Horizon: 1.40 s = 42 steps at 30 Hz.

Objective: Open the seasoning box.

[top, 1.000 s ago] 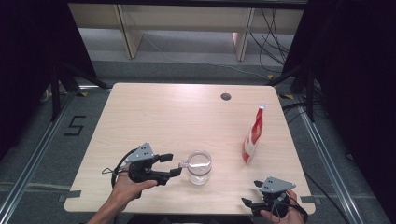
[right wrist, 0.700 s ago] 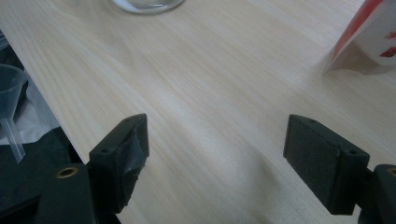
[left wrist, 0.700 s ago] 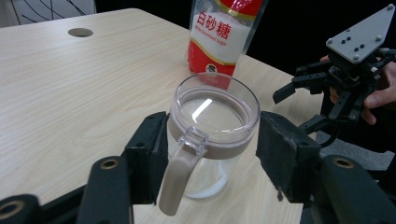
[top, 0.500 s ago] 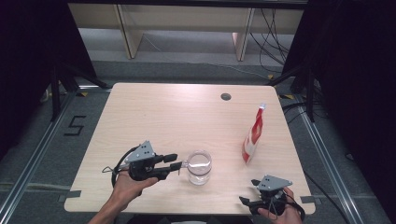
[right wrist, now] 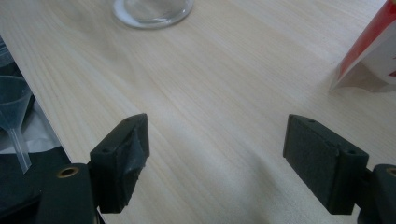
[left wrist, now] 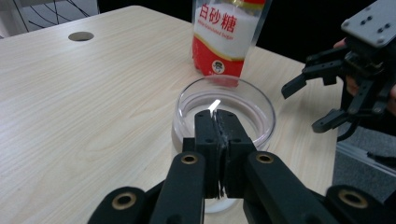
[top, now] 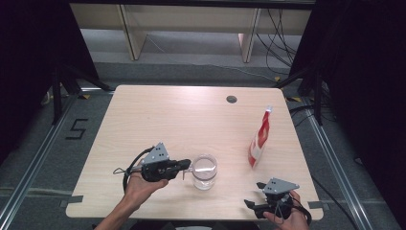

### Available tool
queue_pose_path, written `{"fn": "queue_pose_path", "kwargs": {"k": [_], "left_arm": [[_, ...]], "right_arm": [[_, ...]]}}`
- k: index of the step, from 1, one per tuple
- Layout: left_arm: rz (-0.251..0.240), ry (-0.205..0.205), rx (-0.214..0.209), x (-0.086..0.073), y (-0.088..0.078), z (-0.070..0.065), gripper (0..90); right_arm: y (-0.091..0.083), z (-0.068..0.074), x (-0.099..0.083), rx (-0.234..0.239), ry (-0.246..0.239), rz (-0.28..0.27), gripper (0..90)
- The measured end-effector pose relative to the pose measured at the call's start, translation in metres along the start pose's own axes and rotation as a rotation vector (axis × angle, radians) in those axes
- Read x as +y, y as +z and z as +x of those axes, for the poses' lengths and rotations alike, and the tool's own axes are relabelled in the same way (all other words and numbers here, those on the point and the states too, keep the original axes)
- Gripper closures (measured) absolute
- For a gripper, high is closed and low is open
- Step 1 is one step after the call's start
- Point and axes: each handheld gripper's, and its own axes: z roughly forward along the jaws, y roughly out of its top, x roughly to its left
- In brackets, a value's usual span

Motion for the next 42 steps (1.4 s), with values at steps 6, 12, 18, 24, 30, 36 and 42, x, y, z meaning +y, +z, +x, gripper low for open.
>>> {"fn": "queue_pose_path", "kwargs": {"k": [6,12,18,24,30,36,42], "left_arm": [[0.008,0.001,0.002,-0.003,0.001,0.002,88.9],[0.02,-0.004,0.002,-0.005,0.004,0.004,89.1],[0.015,0.013,-0.003,-0.006,0.004,0.007,88.9],[0.009,0.001,0.0,-0.007,0.003,0.007,88.7],[0.012,0.007,0.004,-0.007,0.002,0.006,88.6],[0.009,0.015,-0.004,-0.007,0.003,0.006,88.8],[0.012,-0.001,-0.004,-0.008,0.005,0.005,88.9]], "right_arm": [[-0.001,0.0,0.0,-0.007,-0.008,-0.015,23.7],[-0.003,0.002,0.0,-0.015,-0.01,-0.03,25.0],[-0.005,0.002,0.002,-0.011,-0.015,-0.059,28.6],[-0.009,0.002,0.009,-0.003,-0.06,-0.13,39.3],[-0.01,0.006,0.021,-0.016,-0.098,-0.204,57.7],[0.002,0.011,0.038,0.005,-0.147,-0.238,69.2],[0.013,0.012,0.049,0.016,-0.16,-0.247,74.9]]}}
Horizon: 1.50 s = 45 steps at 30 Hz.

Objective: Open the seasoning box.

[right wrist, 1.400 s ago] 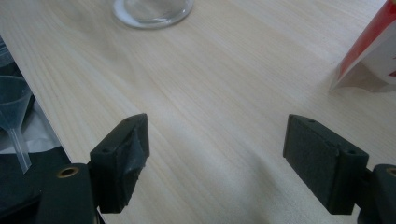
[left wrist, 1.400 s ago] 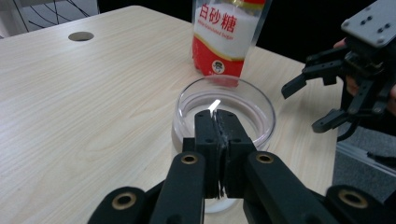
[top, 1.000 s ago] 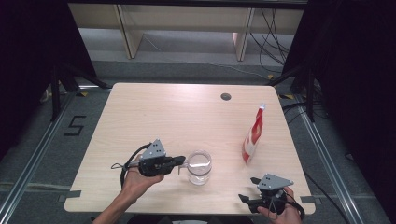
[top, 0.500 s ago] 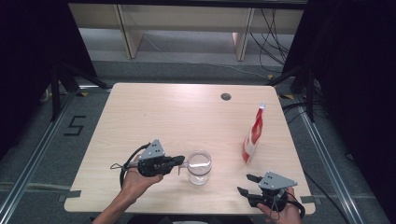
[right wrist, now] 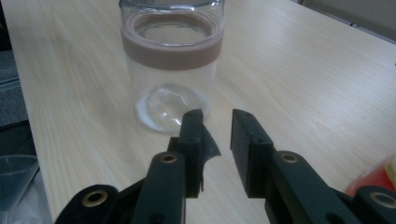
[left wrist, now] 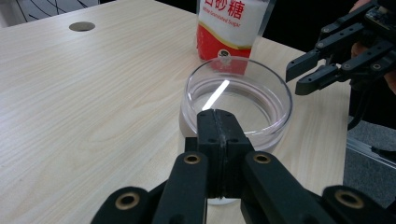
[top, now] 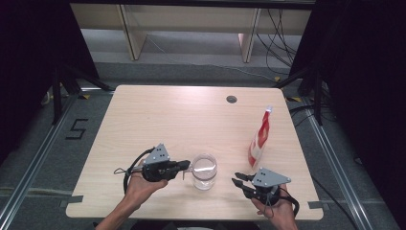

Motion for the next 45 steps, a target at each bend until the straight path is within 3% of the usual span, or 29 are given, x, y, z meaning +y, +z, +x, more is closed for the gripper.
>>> {"fn": "queue_pose_path", "kwargs": {"k": [4,7,10,12,14,15,16,20,21,22,24,26,28,36,37,38,39,40,45], "left_arm": [[-0.008,-0.021,-0.001,-0.001,0.0,0.0,88.8],[-0.007,-0.002,-0.002,-0.001,0.0,0.001,88.3],[-0.018,-0.026,-0.007,-0.002,0.0,0.0,88.4],[-0.012,-0.006,-0.004,-0.003,-0.001,0.001,88.6],[-0.017,-0.005,-0.003,-0.003,-0.001,0.001,88.4],[-0.016,-0.007,-0.003,-0.003,-0.001,0.0,88.5],[-0.014,-0.003,-0.006,-0.003,-0.001,0.001,88.5],[-0.015,-0.007,-0.009,-0.003,-0.001,0.001,88.4],[-0.015,-0.007,-0.01,-0.003,-0.001,0.001,88.3],[-0.016,-0.005,-0.012,-0.003,-0.001,0.001,88.1],[-0.015,-0.005,-0.011,-0.003,-0.001,0.001,88.1],[-0.016,-0.007,-0.015,-0.003,-0.001,0.001,88.2],[-0.017,-0.022,-0.014,-0.004,-0.001,0.001,88.2],[-0.014,-0.021,-0.021,-0.004,-0.001,0.001,86.9],[-0.013,-0.022,-0.023,-0.004,-0.001,0.001,85.5],[-0.011,0.003,-0.032,-0.003,-0.002,0.003,82.5],[-0.011,0.006,-0.04,-0.002,-0.003,0.003,79.1],[-0.02,-0.016,-0.045,-0.002,-0.002,0.0,75.4],[-0.024,0.018,-0.049,-0.001,-0.013,-0.003,58.7]], "right_arm": [[0.006,-0.001,0.003,0.003,-0.001,-0.021,78.4],[0.01,0.0,0.007,0.016,-0.01,-0.028,81.0],[0.016,0.001,0.011,0.034,-0.016,-0.045,83.5],[0.019,0.001,0.014,0.046,-0.032,-0.051,85.2],[0.021,0.001,0.016,0.044,-0.033,-0.051,86.4],[0.021,0.003,0.017,0.041,-0.008,-0.055,87.3],[0.022,0.001,0.018,0.049,-0.025,-0.065,87.6],[0.025,0.003,0.023,0.061,-0.014,-0.078,88.9],[0.027,0.002,0.024,0.068,-0.047,-0.092,89.1],[0.028,0.004,0.026,0.065,-0.02,-0.093,89.4],[0.031,0.004,0.029,0.069,-0.046,-0.092,89.7],[0.032,0.007,0.031,0.074,-0.02,-0.086,89.9],[0.034,0.006,0.032,0.084,-0.039,-0.08,89.9],[0.036,0.009,0.036,0.09,-0.028,-0.101,90.0],[0.036,0.009,0.037,0.085,-0.04,-0.114,90.0],[0.035,0.009,0.038,0.086,-0.036,-0.106,90.0],[0.035,0.01,0.039,0.086,-0.031,-0.11,90.0],[0.036,0.01,0.041,0.087,-0.051,-0.119,90.0],[0.037,0.012,0.045,0.087,-0.044,-0.125,90.0]]}}
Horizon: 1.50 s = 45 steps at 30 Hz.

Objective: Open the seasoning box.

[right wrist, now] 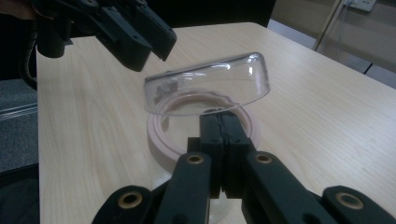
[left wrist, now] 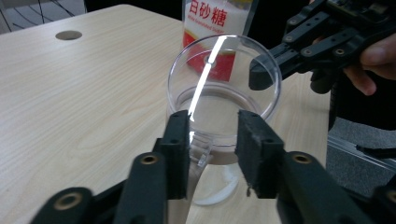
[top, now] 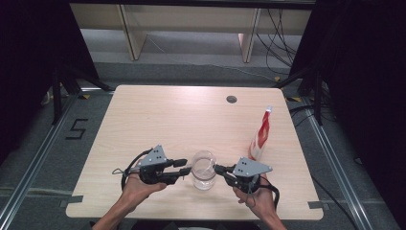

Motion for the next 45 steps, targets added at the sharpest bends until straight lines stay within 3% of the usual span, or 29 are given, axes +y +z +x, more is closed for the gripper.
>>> {"fn": "queue_pose_path", "kwargs": {"k": [2,3,9,11,13,15,19,24,28,30,34,40,45], "left_arm": [[0.018,0.011,0.009,-0.004,-0.003,-0.001,51.1],[0.04,0.045,0.02,-0.006,-0.004,0.001,47.5],[0.096,-0.015,0.085,-0.024,-0.008,-0.003,31.6],[0.096,0.01,0.096,-0.026,-0.009,-0.004,26.6],[0.106,0.004,0.104,-0.028,-0.01,-0.004,20.9],[0.113,-0.048,0.123,-0.032,-0.011,-0.007,16.0],[0.129,-0.11,0.116,-0.041,-0.011,-0.004,15.0],[0.135,-0.127,0.14,-0.047,-0.015,-0.001,15.0],[0.121,-0.116,0.138,-0.051,-0.016,-0.001,15.0],[0.143,-0.114,0.135,-0.05,-0.017,-0.001,15.0],[0.146,-0.078,0.129,-0.053,-0.018,-0.002,15.0],[0.148,-0.077,0.132,-0.053,-0.019,-0.002,15.0],[0.148,-0.076,0.131,-0.055,-0.02,-0.002,15.0]], "right_arm": [[0.0,0.002,0.002,-0.02,0.012,-0.004,90.0],[0.0,0.001,0.003,-0.015,-0.012,-0.003,90.0],[0.002,0.004,0.01,-0.022,-0.03,-0.018,89.6],[0.004,0.005,0.013,-0.02,-0.038,-0.02,89.3],[0.005,0.007,0.017,-0.018,-0.044,-0.026,88.9],[0.006,0.009,0.02,-0.006,-0.046,-0.028,88.5],[0.009,0.014,0.026,0.004,-0.054,-0.041,88.3],[0.013,0.02,0.033,0.012,-0.062,-0.047,86.4],[0.019,0.025,0.036,0.026,-0.075,-0.055,86.4],[0.02,0.026,0.037,0.026,-0.077,-0.059,86.4],[0.024,0.031,0.041,0.04,-0.088,-0.053,86.5],[0.028,0.035,0.044,0.055,-0.091,-0.059,86.3],[0.023,0.034,0.041,0.039,-0.084,-0.06,77.4]]}}
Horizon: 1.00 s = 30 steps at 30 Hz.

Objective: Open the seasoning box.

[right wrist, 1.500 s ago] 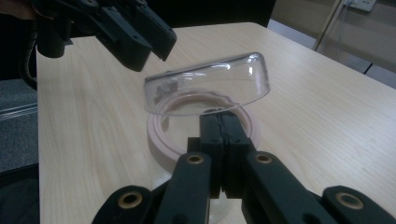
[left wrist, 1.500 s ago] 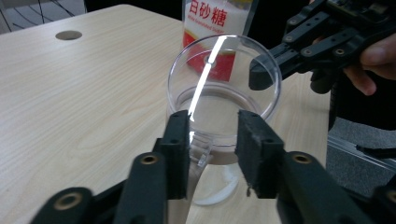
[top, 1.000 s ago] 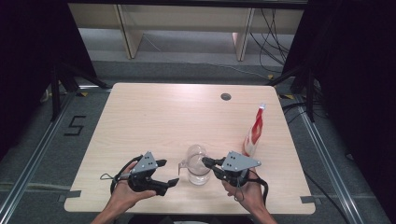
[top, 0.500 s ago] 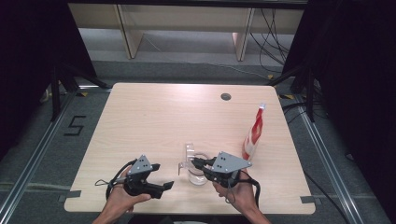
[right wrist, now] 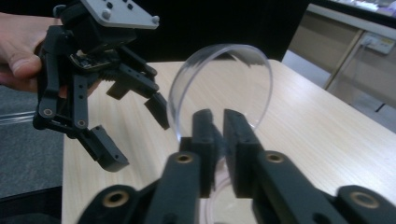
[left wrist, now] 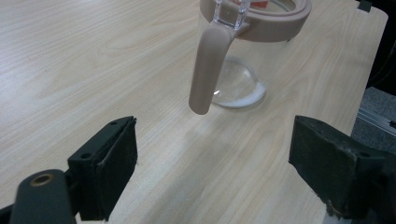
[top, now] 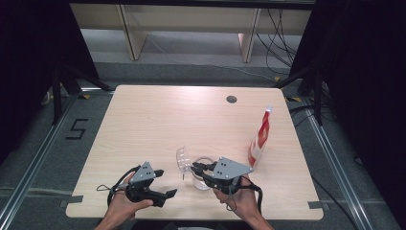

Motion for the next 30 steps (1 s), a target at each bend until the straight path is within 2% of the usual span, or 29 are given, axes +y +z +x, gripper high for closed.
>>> {"fn": "queue_pose_path", "kwargs": {"k": [1,5,7,12,13,15,16,19,21,22,23,24,25,26,27,28,30], "left_arm": [[-0.012,0.01,0.008,-0.002,-0.001,0.001,15.0],[-0.015,-0.003,0.016,-0.003,-0.003,0.003,15.0],[-0.026,-0.015,0.028,-0.004,-0.004,0.004,15.1],[-0.031,-0.014,0.035,-0.003,-0.005,0.004,15.1],[-0.033,-0.016,0.029,-0.003,-0.005,0.004,15.0],[-0.032,-0.018,0.029,-0.003,-0.004,0.003,15.0],[-0.028,-0.013,0.039,-0.003,-0.004,0.004,15.1],[-0.04,-0.025,0.028,-0.003,-0.003,0.004,15.1],[-0.032,-0.024,0.031,-0.003,-0.004,0.004,15.1],[-0.032,-0.024,0.031,-0.003,-0.004,0.004,15.1],[-0.038,-0.028,0.043,-0.003,-0.004,0.004,15.1],[-0.038,-0.028,0.043,-0.003,-0.004,0.004,15.1],[-0.031,-0.028,0.043,-0.003,-0.004,0.004,15.1],[-0.04,-0.031,0.039,-0.003,-0.003,0.005,15.1],[-0.028,-0.027,0.043,-0.003,-0.004,0.005,15.1],[-0.037,-0.027,0.036,-0.003,-0.004,0.005,15.1],[-0.028,-0.023,0.041,-0.002,-0.005,0.004,15.1]], "right_arm": [[-0.008,-0.002,-0.004,-0.036,-0.006,0.003,72.0],[-0.029,-0.008,-0.015,-0.103,0.008,0.003,67.1],[-0.042,-0.011,-0.021,-0.14,0.024,0.011,63.7],[-0.07,-0.014,-0.041,-0.217,0.074,0.034,57.5],[-0.073,-0.013,-0.044,-0.226,0.095,0.044,56.6],[-0.08,-0.015,-0.052,-0.259,0.109,0.043,54.3],[-0.083,-0.016,-0.054,-0.272,0.106,0.054,53.4],[-0.09,-0.018,-0.062,-0.306,0.133,0.07,50.7],[-0.095,-0.021,-0.066,-0.35,0.139,0.078,47.2],[-0.095,-0.021,-0.066,-0.35,0.139,0.078,47.2],[-0.1,-0.023,-0.07,-0.394,0.178,0.077,43.7],[-0.1,-0.023,-0.07,-0.394,0.178,0.077,43.7],[-0.106,-0.027,-0.073,-0.43,0.2,0.086,40.9],[-0.108,-0.028,-0.075,-0.446,0.22,0.082,40.3],[-0.108,-0.031,-0.077,-0.462,0.22,0.076,39.6],[-0.109,-0.034,-0.079,-0.477,0.22,0.076,39.2],[-0.11,-0.041,-0.084,-0.512,0.245,0.085,36.7]]}}
